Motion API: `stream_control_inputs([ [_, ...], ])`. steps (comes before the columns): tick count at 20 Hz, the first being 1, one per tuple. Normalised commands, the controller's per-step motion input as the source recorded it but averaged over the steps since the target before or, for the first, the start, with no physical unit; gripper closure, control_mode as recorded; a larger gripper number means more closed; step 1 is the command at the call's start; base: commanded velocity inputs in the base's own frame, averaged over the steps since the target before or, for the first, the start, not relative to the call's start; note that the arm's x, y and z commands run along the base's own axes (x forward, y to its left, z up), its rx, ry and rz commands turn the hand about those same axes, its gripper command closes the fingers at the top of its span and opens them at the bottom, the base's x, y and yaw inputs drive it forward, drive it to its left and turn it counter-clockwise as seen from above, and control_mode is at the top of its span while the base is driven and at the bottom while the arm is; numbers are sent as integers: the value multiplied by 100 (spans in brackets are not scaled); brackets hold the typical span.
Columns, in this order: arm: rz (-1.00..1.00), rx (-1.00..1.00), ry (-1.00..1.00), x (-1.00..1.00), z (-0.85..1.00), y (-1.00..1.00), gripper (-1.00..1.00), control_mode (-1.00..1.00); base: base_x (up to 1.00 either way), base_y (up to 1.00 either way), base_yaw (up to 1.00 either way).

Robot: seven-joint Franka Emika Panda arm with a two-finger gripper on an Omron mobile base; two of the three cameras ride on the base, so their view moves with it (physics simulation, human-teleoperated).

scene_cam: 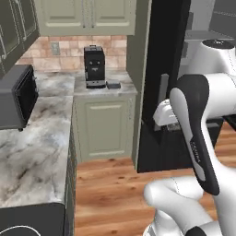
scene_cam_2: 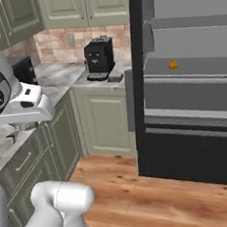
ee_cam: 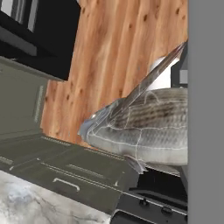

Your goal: Take the fish from the fridge and place it on the digital scale on the counter by the fridge. Wait a few seconds for a reading, then move it to the plate on the dining counter.

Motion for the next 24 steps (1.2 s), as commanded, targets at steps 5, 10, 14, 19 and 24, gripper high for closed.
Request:
stream_control_inputs([
  [5, 0, 0, 0, 0, 0, 0, 100, 100, -100, -49, -41],
  [10, 0, 0, 0, 0, 0, 0, 100, 100, -73, -48, -62],
  [14, 0, 0, 0, 0, 0, 0, 100, 100, -34, -58, -69],
  [19, 0, 0, 0, 0, 0, 0, 100, 100, -12, -66, -73],
  [24, 0, 0, 0, 0, 0, 0, 100, 100, 0, -83, -74],
])
